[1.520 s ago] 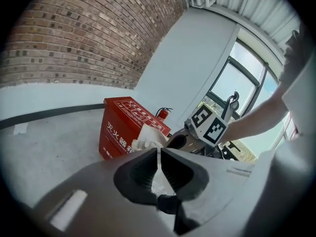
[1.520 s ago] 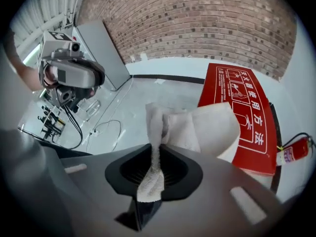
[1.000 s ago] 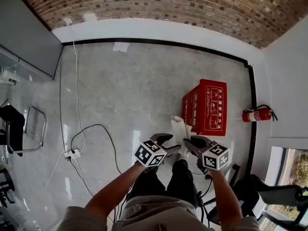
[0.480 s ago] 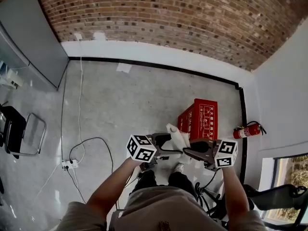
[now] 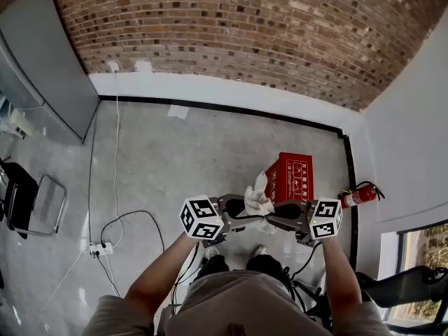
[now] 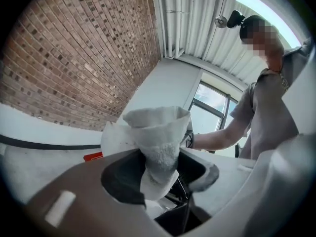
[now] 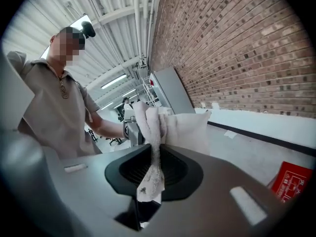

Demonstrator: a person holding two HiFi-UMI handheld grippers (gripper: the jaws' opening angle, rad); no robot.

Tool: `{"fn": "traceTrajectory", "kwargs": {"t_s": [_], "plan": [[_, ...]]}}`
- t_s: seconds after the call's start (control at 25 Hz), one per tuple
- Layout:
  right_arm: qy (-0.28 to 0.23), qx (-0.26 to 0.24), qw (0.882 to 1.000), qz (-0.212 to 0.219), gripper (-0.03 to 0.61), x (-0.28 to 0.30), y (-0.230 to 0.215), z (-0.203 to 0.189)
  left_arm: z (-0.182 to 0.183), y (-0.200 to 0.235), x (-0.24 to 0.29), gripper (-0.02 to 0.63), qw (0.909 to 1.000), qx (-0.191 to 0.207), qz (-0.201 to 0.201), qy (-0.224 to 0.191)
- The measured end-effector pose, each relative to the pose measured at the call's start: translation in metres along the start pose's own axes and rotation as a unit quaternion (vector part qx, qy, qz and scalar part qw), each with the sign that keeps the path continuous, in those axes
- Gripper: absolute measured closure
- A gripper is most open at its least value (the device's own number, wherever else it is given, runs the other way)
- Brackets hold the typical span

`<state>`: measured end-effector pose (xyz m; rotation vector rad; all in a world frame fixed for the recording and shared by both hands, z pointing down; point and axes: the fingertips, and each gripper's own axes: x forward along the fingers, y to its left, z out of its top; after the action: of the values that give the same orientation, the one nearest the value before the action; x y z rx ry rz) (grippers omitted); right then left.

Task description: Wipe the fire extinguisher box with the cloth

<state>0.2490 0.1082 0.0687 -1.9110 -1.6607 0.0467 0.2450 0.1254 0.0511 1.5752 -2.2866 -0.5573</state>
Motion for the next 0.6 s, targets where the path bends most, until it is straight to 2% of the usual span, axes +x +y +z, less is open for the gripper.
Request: {"fn": "traceTrajectory", "kwargs": {"t_s": [0.08, 0.2, 0.32, 0.4, 0.48, 0.6], "plan": [[0.004, 0.002, 1.000, -0.017, 0.500, -0.004, -0.007, -0.008, -0.007, 0.006, 0.007, 0.453, 0.9997, 0.005, 0.021, 0.013], [0.008, 0.007, 0.998, -0.063, 0.483, -0.015, -0.030, -0.021, -0.017, 0.022, 0.024, 0.494, 0.9966, 0.000, 0.076, 0.031], [0.020, 0.010, 0.991, -0.131, 0.405, -0.039, -0.066, -0.039, -0.032, 0.045, 0.042, 0.500, 0.9888, -0.026, 0.136, 0.055], [0.026, 0.013, 0.985, -0.170, 0.400, -0.064, -0.092, -0.052, -0.046, 0.066, 0.053, 0.499, 0.9808, -0.045, 0.173, 0.078], [0.034, 0.020, 0.976, -0.213, 0.426, -0.093, -0.120, -0.069, -0.063, 0.091, 0.069, 0.499, 0.9697, -0.060, 0.212, 0.106], [0.048, 0.040, 0.963, -0.263, 0.538, -0.131, -0.165, -0.102, -0.092, 0.129, 0.105, 0.499, 0.9540, -0.084, 0.254, 0.134]]}}
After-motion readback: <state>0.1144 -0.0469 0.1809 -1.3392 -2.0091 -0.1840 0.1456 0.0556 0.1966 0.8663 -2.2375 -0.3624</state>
